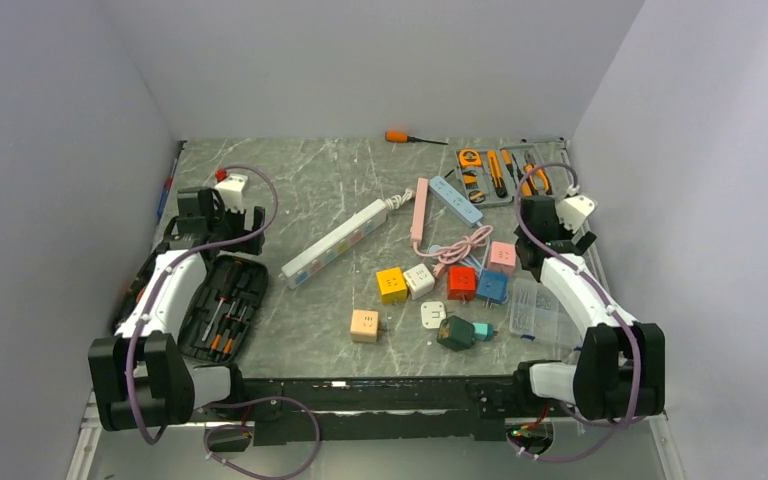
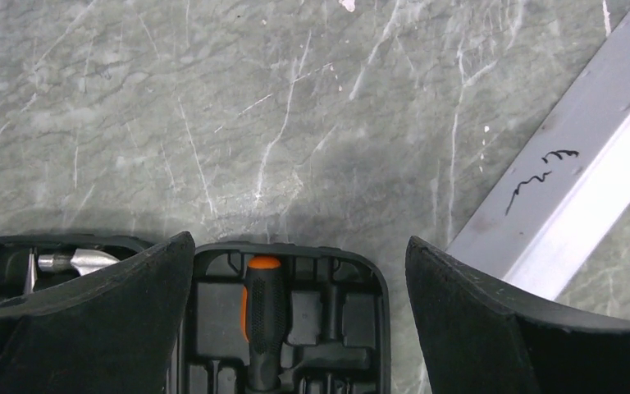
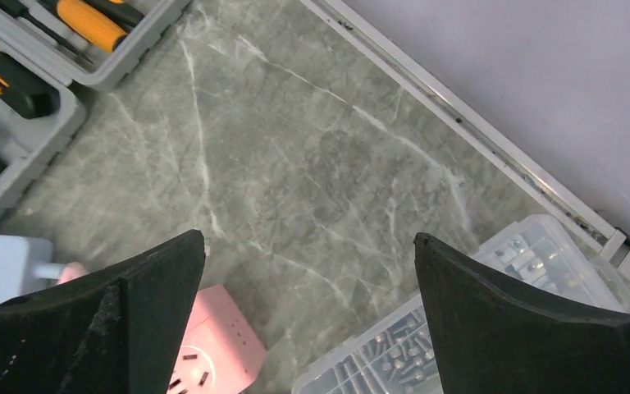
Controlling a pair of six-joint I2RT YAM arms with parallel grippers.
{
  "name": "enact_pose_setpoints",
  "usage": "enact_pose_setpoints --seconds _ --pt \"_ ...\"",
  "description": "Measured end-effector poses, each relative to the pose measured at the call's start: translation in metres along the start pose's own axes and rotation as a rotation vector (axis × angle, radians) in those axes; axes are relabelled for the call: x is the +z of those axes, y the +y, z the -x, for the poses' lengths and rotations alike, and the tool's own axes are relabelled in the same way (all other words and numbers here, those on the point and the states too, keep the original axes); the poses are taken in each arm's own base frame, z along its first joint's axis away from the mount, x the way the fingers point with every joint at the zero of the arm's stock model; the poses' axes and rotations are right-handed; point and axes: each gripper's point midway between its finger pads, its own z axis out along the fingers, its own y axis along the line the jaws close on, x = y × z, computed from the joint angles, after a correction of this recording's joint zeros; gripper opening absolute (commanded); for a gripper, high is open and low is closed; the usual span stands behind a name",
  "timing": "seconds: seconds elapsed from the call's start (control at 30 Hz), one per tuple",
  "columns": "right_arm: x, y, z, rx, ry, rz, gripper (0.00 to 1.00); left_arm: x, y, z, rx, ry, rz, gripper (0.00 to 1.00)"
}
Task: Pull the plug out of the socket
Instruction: Reset both arms
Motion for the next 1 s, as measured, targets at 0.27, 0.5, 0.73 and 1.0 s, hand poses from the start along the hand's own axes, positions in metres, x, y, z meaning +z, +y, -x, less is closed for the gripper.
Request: enact_pose_setpoints --seconds 0.27,0.5,0.73,1.0 --pt "0.023 -0.002 -0.022 -0.081 -0.084 0.001 1.00 0.029 -0.001 -0.019 0.021 -0.128 -0.009 0.99" --pt "0.030 -0.013 -0.046 -0.111 -0.167 0.046 1.00 0.034 -0.010 -0.038 0.052 -0.330 0.004 0.99" --pt "0.030 0.003 -0.028 -0.061 -0.278 0.125 1.00 0.029 -0.005 -0.015 0.098 -0.509 0.044 0.99" --pt "0.033 0.024 -0.034 -0.099 -0.324 0.193 1.00 0.037 -0.011 -0.035 0.114 -0.549 0.037 0.99"
